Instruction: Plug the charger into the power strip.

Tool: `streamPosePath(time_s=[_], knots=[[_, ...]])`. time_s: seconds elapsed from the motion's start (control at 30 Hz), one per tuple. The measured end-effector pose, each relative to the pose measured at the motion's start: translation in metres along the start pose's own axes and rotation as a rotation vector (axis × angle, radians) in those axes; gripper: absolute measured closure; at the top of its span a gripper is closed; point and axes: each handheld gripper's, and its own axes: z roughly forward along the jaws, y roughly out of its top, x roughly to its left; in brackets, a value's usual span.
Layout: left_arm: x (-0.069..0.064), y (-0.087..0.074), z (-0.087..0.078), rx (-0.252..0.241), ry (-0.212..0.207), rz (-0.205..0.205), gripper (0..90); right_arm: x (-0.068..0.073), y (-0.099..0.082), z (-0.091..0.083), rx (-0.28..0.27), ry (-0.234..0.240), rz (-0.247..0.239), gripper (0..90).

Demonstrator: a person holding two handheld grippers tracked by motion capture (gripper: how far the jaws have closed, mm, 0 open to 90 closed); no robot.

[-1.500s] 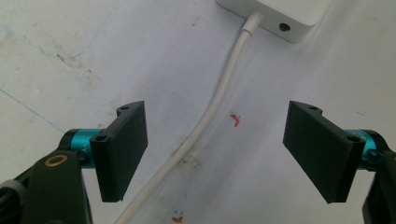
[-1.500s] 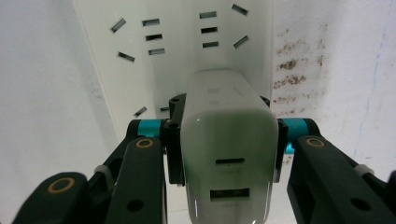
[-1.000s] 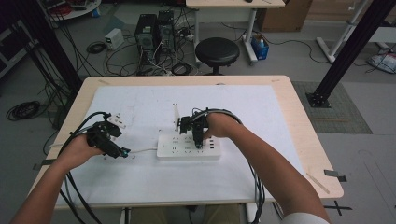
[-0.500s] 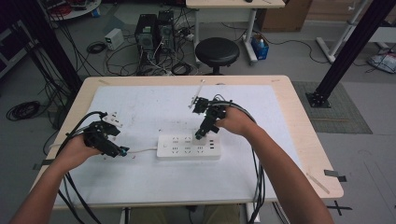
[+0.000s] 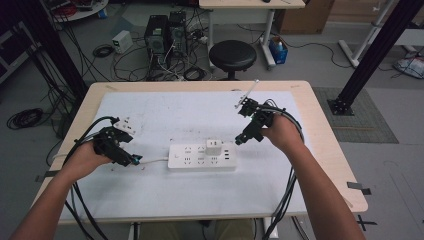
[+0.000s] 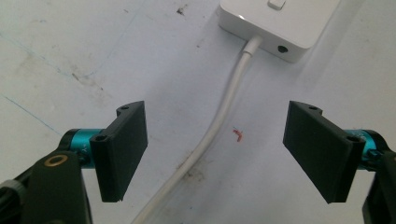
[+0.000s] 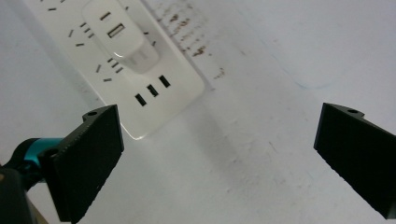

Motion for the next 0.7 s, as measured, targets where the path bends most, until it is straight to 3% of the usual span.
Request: streamPosePath(time_s=[0.1, 0.27, 0.37, 0.53, 0.7], knots=[[0.0, 0.001, -0.004, 0.001, 0.01, 0.007, 22.0, -0.004, -0.014, -0.01, -0.038, -0.011, 0.047, 0.8], [-0.001, 0.006, -0.01, -0.016, 0.023, 0.008, 22.0, -0.003, -0.033, -0.023, -0.029, -0.07, 0.053, 0.9], [-0.002, 0.01, -0.014, -0.03, 0.03, 0.012, 22.0, -0.004, -0.041, -0.031, -0.016, -0.068, 0.047, 1.0], [-0.001, 0.013, -0.018, -0.043, 0.042, 0.006, 22.0, -0.009, -0.056, -0.044, -0.044, -0.079, 0.067, 1.0], [-0.002, 0.012, -0.018, -0.031, 0.046, 0.005, 22.0, -0.011, -0.069, -0.045, -0.054, -0.089, 0.089, 1.0]])
